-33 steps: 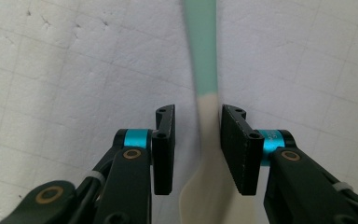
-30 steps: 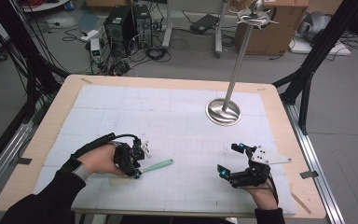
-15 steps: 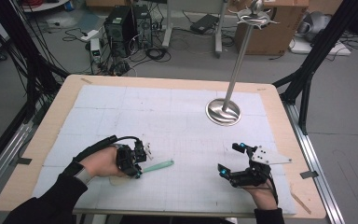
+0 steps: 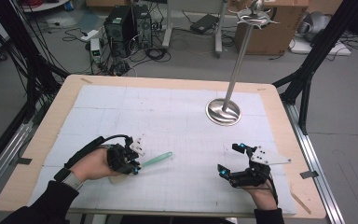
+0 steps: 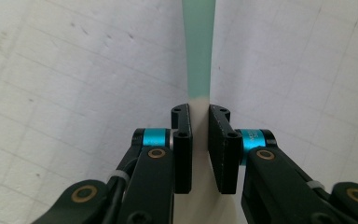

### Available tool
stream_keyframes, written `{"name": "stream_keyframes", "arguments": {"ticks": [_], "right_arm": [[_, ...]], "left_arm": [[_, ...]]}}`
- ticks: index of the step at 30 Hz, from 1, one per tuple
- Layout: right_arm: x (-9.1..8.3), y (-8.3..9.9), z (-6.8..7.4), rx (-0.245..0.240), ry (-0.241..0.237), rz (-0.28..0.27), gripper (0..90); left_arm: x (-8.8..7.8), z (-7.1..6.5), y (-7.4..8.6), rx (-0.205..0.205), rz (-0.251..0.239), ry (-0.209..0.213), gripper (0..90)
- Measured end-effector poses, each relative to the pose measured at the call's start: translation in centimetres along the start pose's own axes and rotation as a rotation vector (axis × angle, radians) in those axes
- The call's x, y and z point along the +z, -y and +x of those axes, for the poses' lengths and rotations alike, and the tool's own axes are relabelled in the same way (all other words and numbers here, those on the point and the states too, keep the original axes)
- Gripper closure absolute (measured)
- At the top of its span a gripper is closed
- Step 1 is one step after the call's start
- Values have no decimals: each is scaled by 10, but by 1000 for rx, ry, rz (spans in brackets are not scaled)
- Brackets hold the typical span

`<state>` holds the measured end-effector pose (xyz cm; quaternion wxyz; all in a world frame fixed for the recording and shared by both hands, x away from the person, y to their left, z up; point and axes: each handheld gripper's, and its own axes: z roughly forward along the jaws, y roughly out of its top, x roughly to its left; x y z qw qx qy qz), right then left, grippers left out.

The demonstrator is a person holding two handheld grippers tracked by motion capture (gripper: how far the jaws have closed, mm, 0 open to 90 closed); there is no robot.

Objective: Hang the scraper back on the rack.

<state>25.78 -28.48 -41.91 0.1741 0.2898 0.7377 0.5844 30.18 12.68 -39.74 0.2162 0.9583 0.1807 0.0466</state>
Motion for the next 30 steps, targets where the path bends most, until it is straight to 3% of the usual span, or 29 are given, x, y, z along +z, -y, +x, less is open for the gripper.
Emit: {"name": "stream_keyframes", "arguments": {"ticks": [7, 8, 9, 10, 14, 27, 30], "right_arm": [[1, 0, 1, -1, -2, 5, 24], [1, 0, 1, -2, -3, 4, 25], [0, 0, 1, 1, -2, 5, 24], [0, 0, 0, -3, 1, 1, 24], [0, -1, 1, 1, -2, -4, 24], [-3, -2, 0, 12, 2, -22, 24], [-4, -2, 0, 12, 2, -24, 24]], "left_arm": [[-14, 3, 6, -45, -126, 11, 804], [-17, 4, 7, -58, -181, 8, 804], [-19, 4, 7, -63, -215, -6, 804], [-19, 4, 7, -63, -215, -6, 804], [-24, 6, 7, -102, -339, -33, 804], [-21, 5, -5, -229, -609, -85, 804], [-20, 4, -11, -247, -648, -124, 803]]}}
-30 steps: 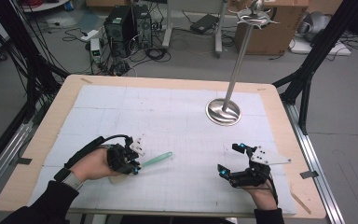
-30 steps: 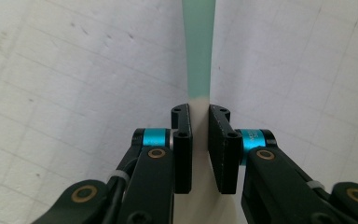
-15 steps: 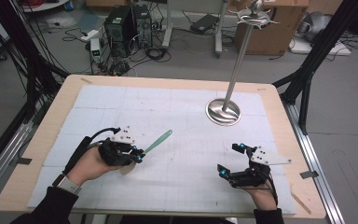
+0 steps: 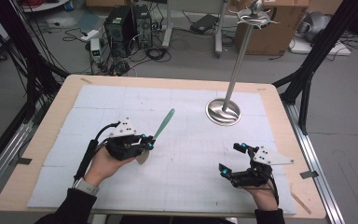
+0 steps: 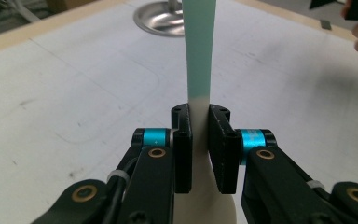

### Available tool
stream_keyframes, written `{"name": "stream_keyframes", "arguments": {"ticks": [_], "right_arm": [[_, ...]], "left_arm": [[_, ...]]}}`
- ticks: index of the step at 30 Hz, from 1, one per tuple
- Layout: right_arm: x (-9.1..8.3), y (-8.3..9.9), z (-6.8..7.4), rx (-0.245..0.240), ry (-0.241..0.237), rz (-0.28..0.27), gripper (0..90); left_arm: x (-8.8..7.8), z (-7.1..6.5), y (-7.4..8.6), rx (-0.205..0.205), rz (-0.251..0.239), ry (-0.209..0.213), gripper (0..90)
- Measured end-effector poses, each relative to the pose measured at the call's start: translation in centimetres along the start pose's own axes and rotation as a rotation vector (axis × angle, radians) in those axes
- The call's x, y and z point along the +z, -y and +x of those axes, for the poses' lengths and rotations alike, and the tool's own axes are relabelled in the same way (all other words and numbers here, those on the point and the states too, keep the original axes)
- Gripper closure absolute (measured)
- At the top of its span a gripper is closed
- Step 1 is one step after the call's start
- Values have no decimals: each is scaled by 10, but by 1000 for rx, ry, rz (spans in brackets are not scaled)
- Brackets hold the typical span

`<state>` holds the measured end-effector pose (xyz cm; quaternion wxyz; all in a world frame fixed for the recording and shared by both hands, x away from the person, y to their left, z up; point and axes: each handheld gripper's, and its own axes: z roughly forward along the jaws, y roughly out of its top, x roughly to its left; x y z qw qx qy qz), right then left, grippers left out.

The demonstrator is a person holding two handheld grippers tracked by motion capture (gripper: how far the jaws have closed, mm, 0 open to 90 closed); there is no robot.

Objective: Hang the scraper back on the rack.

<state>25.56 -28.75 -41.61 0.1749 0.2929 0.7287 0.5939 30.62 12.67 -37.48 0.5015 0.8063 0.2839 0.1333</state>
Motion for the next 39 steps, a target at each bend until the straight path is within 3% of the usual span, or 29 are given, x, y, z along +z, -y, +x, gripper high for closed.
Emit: {"name": "stream_keyframes", "arguments": {"ticks": [2, 4, 8, 12, 17, 26, 29, 36, 39], "right_arm": [[0, 0, 0, -2, 0, -5, 25], [-1, 0, 0, 2, -2, -1, 24], [0, 0, 0, 8, -16, 3, 24], [-1, 0, 1, 9, -18, 2, 25], [-2, 0, 0, 8, -13, -3, 24], [-3, -1, -3, 5, -12, -8, 24], [-3, -3, -1, 9, -19, -8, 24], [-6, -4, -2, 10, -27, -21, 24], [-7, -2, -1, 6, -43, -4, 24]], "left_arm": [[1, 1, -4, -23, -43, -42, 803], [1, 4, -9, -51, -78, -47, 803], [4, 8, -17, -47, -116, -7, 804], [8, 11, -26, -35, -122, 11, 803], [10, 17, -42, -43, -149, 10, 804], [20, 9, -79, 30, -166, 30, 804], [26, 9, -88, 30, -177, 68, 804], [35, 5, -110, 53, -205, 67, 804], [40, 10, -120, 64, -237, 98, 804]]}}
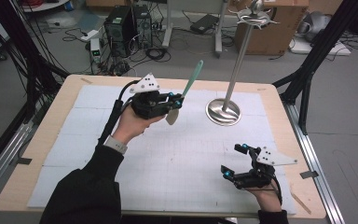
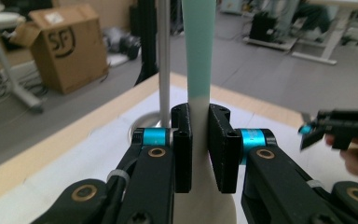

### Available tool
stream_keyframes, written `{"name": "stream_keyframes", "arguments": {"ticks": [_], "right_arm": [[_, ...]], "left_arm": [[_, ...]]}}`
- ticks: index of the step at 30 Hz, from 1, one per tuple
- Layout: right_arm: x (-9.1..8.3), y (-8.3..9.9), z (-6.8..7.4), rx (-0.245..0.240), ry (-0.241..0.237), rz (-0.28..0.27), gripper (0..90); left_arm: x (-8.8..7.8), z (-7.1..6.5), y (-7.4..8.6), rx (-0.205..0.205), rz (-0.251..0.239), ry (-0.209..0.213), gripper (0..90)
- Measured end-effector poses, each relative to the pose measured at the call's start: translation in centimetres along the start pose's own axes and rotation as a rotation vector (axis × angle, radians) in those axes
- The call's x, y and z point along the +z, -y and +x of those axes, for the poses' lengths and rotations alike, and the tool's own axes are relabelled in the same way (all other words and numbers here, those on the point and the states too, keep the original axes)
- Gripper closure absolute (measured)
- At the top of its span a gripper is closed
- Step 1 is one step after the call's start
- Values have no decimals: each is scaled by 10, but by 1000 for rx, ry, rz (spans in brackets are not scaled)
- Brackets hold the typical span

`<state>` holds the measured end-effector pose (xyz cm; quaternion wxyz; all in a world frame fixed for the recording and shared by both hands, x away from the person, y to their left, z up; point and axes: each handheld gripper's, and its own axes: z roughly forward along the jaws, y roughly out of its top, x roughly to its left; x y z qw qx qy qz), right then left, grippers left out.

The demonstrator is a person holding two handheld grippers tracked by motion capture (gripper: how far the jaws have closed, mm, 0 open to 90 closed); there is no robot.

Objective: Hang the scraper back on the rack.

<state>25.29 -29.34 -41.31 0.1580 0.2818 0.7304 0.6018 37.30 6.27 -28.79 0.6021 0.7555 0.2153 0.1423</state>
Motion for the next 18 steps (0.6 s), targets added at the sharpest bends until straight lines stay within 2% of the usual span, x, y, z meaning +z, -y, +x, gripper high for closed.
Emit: {"name": "stream_keyframes", "arguments": {"ticks": [6, 10, 13, 14, 18], "right_arm": [[-3, 0, 0, 5, 0, -6, 24], [-4, 0, -1, 5, 2, -10, 24], [-4, 1, -2, 10, -2, -1, 24], [-4, 1, -2, 9, -4, -4, 24], [-5, 0, -3, 7, -5, -14, 24]], "left_arm": [[15, 15, -18, 21, -6, -3, 804], [24, 22, -31, 30, -38, 19, 803], [30, 29, -36, 29, -61, 44, 803], [32, 31, -37, 18, -63, 40, 803], [41, 36, -39, 25, -50, 32, 803]]}}
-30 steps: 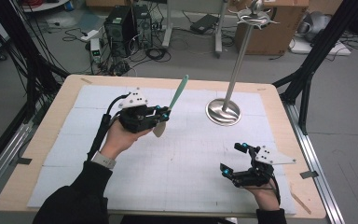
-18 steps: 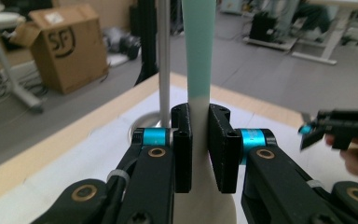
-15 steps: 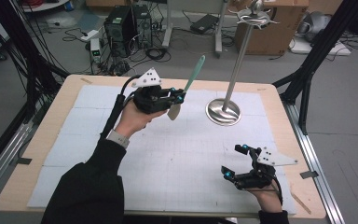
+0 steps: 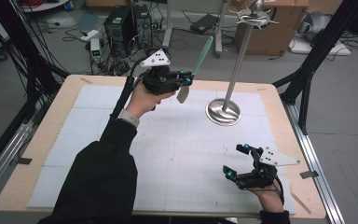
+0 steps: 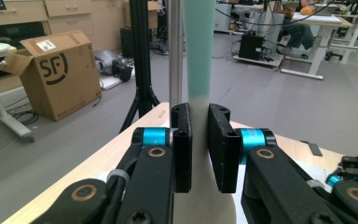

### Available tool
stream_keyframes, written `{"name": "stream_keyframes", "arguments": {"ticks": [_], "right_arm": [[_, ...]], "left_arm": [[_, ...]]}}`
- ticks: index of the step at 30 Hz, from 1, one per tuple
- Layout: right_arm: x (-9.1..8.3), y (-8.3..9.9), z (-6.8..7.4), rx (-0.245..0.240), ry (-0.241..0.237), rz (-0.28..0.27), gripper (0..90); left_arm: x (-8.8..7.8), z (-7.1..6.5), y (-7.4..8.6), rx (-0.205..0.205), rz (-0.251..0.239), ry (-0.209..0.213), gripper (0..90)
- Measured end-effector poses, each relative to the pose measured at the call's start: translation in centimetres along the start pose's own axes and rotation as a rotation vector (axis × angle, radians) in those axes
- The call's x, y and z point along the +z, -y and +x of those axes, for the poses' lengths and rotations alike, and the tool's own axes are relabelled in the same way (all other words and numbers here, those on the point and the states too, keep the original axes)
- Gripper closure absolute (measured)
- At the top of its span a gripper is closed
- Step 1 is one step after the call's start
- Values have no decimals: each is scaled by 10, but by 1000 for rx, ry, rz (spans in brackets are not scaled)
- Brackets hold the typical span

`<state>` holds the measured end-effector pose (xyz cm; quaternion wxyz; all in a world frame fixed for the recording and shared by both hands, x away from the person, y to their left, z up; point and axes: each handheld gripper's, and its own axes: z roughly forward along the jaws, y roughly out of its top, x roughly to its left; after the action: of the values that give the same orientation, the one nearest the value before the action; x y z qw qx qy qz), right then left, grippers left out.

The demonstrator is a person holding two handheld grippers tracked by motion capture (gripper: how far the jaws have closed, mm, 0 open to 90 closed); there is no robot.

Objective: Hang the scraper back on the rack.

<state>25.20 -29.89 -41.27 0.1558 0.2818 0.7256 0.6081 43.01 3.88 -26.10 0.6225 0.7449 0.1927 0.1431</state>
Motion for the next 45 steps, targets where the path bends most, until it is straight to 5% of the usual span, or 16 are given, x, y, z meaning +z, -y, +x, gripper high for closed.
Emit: {"name": "stream_keyframes", "arguments": {"ticks": [11, 21, 45], "right_arm": [[0, 1, -3, 5, -14, -5, 24], [-1, 0, -2, 8, -17, -11, 24], [-11, 3, -4, 17, -5, -19, 24]], "left_arm": [[14, 0, -30, 27, -17, -29, 803], [40, -3, -40, 20, -6, -28, 803], [67, -1, -40, 22, 17, -44, 802]]}}
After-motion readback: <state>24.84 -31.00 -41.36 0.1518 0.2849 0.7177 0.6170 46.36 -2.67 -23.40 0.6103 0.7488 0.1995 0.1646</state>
